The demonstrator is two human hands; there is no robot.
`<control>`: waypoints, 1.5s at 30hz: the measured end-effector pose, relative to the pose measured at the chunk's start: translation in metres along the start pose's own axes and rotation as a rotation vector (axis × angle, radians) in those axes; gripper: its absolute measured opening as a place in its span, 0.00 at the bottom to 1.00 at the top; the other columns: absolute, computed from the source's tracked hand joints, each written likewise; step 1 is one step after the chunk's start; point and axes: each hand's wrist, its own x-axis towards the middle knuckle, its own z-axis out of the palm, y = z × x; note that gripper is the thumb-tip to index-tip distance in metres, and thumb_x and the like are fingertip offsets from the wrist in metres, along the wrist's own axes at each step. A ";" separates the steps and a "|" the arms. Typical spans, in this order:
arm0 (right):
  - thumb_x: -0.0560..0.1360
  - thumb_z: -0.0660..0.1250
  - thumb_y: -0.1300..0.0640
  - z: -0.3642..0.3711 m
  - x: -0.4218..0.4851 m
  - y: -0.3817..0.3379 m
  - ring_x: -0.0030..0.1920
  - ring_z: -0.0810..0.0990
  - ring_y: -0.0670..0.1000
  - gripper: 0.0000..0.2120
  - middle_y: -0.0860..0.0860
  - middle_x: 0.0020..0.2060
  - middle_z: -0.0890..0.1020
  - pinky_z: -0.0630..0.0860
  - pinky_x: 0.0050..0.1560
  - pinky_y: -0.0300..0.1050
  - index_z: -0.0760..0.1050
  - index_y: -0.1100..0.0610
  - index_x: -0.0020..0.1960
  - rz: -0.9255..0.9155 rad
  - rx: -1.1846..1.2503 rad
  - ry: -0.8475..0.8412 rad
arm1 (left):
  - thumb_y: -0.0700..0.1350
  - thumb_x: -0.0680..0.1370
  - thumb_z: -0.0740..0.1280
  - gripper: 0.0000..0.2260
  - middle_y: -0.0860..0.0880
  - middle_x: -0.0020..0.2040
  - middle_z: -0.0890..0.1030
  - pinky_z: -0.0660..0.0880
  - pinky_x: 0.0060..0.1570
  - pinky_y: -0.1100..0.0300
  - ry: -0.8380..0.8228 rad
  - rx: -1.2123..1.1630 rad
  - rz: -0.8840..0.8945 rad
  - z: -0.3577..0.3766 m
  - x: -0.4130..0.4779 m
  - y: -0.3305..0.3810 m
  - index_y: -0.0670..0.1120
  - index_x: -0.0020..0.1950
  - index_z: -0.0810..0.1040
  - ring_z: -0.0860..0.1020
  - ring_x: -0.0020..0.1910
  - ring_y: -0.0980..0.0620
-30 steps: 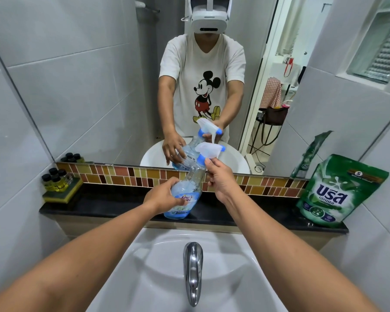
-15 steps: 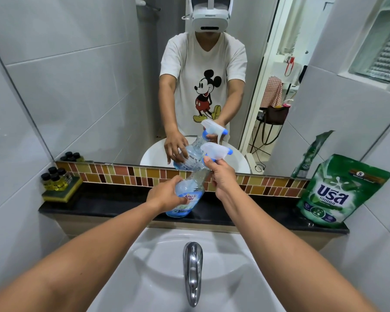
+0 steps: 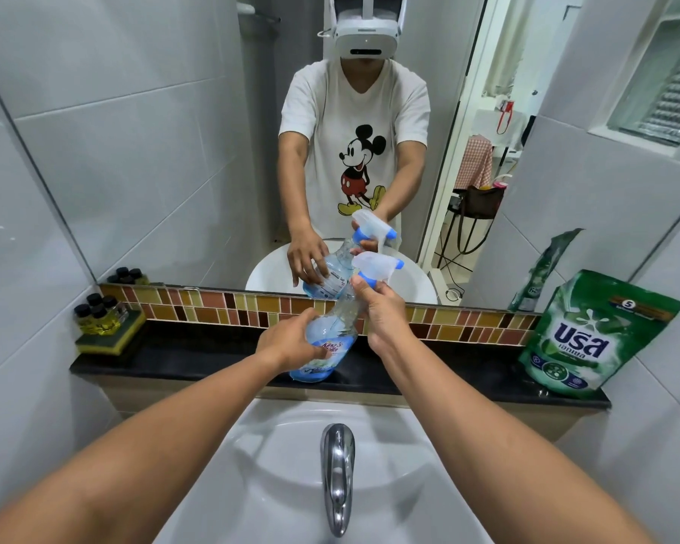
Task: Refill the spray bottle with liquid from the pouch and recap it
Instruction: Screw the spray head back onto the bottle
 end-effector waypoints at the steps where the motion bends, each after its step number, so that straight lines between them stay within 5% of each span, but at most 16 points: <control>1: 0.76 0.72 0.58 -0.001 0.000 0.000 0.46 0.83 0.48 0.14 0.53 0.50 0.85 0.80 0.36 0.40 0.79 0.58 0.61 -0.009 -0.021 -0.053 | 0.62 0.69 0.75 0.27 0.55 0.59 0.82 0.79 0.48 0.52 -0.009 -0.014 -0.001 -0.001 0.000 -0.002 0.59 0.64 0.69 0.81 0.53 0.50; 5: 0.80 0.65 0.56 -0.008 0.002 -0.002 0.54 0.82 0.51 0.12 0.55 0.57 0.83 0.79 0.48 0.42 0.76 0.56 0.62 -0.004 -0.061 -0.247 | 0.59 0.70 0.76 0.25 0.55 0.59 0.82 0.77 0.44 0.55 -0.029 -0.037 0.015 -0.004 0.000 -0.006 0.59 0.62 0.69 0.81 0.52 0.52; 8: 0.81 0.64 0.56 -0.011 0.006 -0.001 0.56 0.81 0.52 0.11 0.56 0.59 0.83 0.79 0.52 0.44 0.77 0.57 0.62 -0.027 -0.103 -0.234 | 0.59 0.70 0.76 0.25 0.55 0.59 0.82 0.77 0.45 0.54 -0.027 -0.022 0.023 -0.004 0.000 -0.005 0.59 0.62 0.69 0.81 0.52 0.52; 13: 0.78 0.68 0.59 -0.004 0.008 0.000 0.47 0.83 0.48 0.07 0.52 0.48 0.85 0.80 0.52 0.47 0.80 0.57 0.56 -0.061 -0.117 -0.057 | 0.61 0.70 0.75 0.27 0.54 0.60 0.82 0.75 0.43 0.56 0.002 0.024 0.029 -0.002 0.003 0.000 0.58 0.65 0.69 0.81 0.54 0.50; 16: 0.78 0.69 0.60 -0.004 0.009 0.000 0.47 0.83 0.47 0.12 0.52 0.50 0.85 0.81 0.50 0.44 0.79 0.60 0.60 -0.074 -0.158 -0.022 | 0.62 0.70 0.75 0.28 0.54 0.61 0.82 0.75 0.44 0.56 0.005 0.040 0.037 -0.001 0.004 0.001 0.58 0.66 0.69 0.81 0.55 0.49; 20: 0.80 0.66 0.55 -0.008 0.010 -0.001 0.56 0.82 0.52 0.14 0.53 0.56 0.84 0.80 0.53 0.47 0.77 0.56 0.64 -0.053 -0.204 -0.156 | 0.61 0.70 0.75 0.27 0.54 0.61 0.82 0.75 0.45 0.55 -0.001 0.031 0.031 -0.001 0.004 0.000 0.58 0.65 0.68 0.81 0.55 0.49; 23: 0.82 0.62 0.55 -0.009 0.007 -0.003 0.54 0.82 0.49 0.09 0.52 0.56 0.84 0.79 0.50 0.44 0.77 0.50 0.60 -0.032 -0.154 -0.265 | 0.61 0.70 0.75 0.27 0.54 0.61 0.82 0.77 0.46 0.54 -0.022 0.003 0.019 -0.001 0.005 -0.003 0.59 0.65 0.68 0.81 0.55 0.50; 31: 0.80 0.67 0.57 0.006 0.012 0.008 0.50 0.83 0.52 0.04 0.56 0.52 0.84 0.81 0.52 0.50 0.77 0.55 0.54 -0.153 -0.199 0.078 | 0.62 0.71 0.74 0.29 0.53 0.62 0.82 0.75 0.46 0.54 0.036 0.052 0.010 0.005 0.006 0.003 0.57 0.68 0.68 0.81 0.57 0.48; 38: 0.83 0.60 0.55 -0.001 0.008 0.007 0.51 0.83 0.50 0.12 0.54 0.54 0.84 0.82 0.48 0.46 0.75 0.56 0.63 -0.046 -0.175 -0.188 | 0.64 0.68 0.74 0.31 0.53 0.61 0.82 0.74 0.46 0.54 0.001 0.021 -0.006 0.001 0.009 -0.003 0.58 0.67 0.68 0.81 0.57 0.47; 45: 0.81 0.64 0.54 0.011 0.012 0.011 0.57 0.82 0.55 0.10 0.56 0.56 0.82 0.80 0.59 0.56 0.73 0.55 0.62 -0.067 -0.228 -0.010 | 0.63 0.69 0.74 0.31 0.53 0.62 0.82 0.74 0.46 0.55 0.017 0.043 0.012 0.003 0.010 0.001 0.58 0.68 0.67 0.81 0.57 0.48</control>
